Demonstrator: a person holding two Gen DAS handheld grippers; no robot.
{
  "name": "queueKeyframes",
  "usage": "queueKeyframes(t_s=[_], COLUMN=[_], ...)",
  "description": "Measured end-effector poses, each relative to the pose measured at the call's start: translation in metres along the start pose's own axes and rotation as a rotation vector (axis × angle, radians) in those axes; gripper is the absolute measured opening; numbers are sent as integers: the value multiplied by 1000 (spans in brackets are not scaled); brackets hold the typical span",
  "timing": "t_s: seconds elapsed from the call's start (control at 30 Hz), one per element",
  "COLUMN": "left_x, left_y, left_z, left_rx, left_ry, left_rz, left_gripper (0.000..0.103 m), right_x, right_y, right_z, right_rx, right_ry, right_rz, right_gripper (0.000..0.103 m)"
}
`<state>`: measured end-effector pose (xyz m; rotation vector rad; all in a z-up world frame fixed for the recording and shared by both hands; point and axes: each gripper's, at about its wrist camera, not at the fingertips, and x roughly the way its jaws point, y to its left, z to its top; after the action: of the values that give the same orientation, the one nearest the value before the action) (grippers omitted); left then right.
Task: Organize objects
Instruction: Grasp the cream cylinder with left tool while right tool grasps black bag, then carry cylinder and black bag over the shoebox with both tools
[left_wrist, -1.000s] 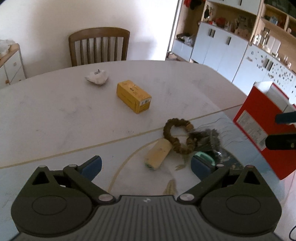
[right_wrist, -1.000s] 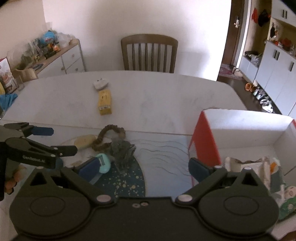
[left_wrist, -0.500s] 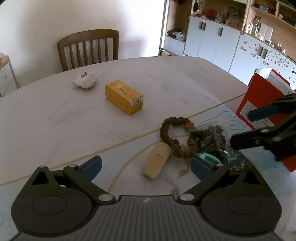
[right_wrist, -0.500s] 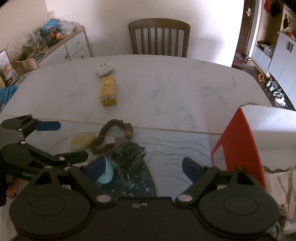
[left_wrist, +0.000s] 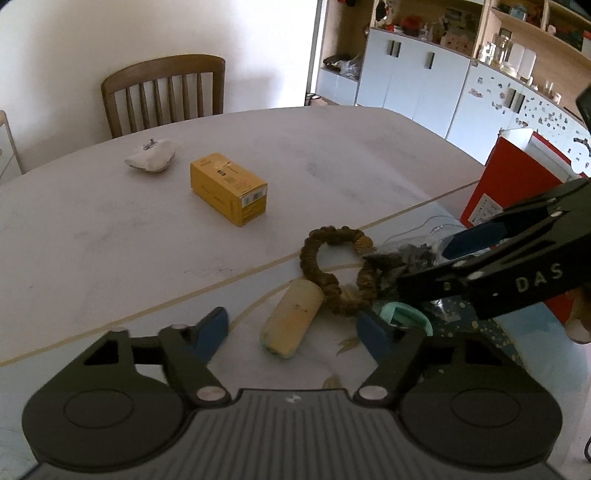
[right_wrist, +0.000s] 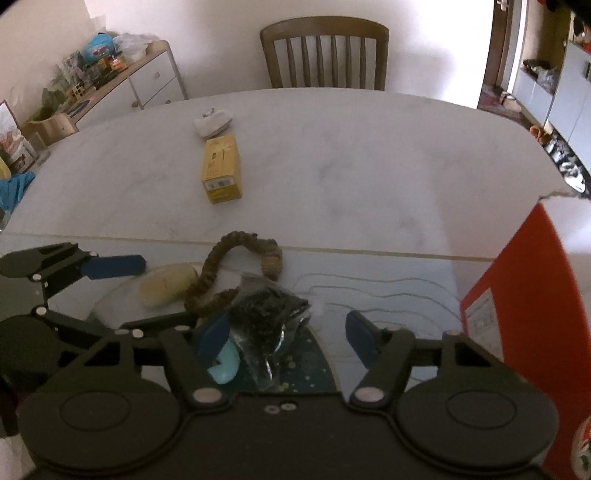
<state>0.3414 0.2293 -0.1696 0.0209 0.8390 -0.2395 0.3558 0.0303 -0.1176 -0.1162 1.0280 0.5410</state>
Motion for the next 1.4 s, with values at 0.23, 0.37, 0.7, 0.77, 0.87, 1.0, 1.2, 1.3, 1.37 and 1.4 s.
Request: queueKeyframes(t_s=[0.23,0.37,0.7,0.77,0.87,1.0,1.2,1.3,1.37,1.4], left_x=[-1,-1,-20,-26,-39,-56,-87,-100,-109,-113], left_y=[-4,-7,-6,-8,-13,-21,-41,-53,-62,-66], left_z=[4,4,-3,-4,-5,-6,-3,0,3,4], left_rx=[16,10,-43,-59,-77,-96,-86,-82,-75,-73], left_ry=[10,18,13,11,5,-1,-32,-49,-59,-64], left_rz=[-8,23,27,19,13,-1,-12,-24,-31,-37], left_gripper=[34,21,21,21,21,21,21,21,21,21], right_x=[-1,-4,-32,-39,-53,-75,-109,-126,-136,-141], right_y=[8,11,9,8,6,5,8,9,9,9], right_z=[-1,-3,-14,-17,-24,-34,-50,-60,-65,-67], right_rx=[10,5,24,34,48,62,74,69,66,66], right_ry=[7,4,-25,-28,-36,-46,-65,-85,-95,-103], right_rz=[35,31,5,10,8,10,12,9,8,7], right_gripper=[43,30,21,21,21,21,21,21,21,21])
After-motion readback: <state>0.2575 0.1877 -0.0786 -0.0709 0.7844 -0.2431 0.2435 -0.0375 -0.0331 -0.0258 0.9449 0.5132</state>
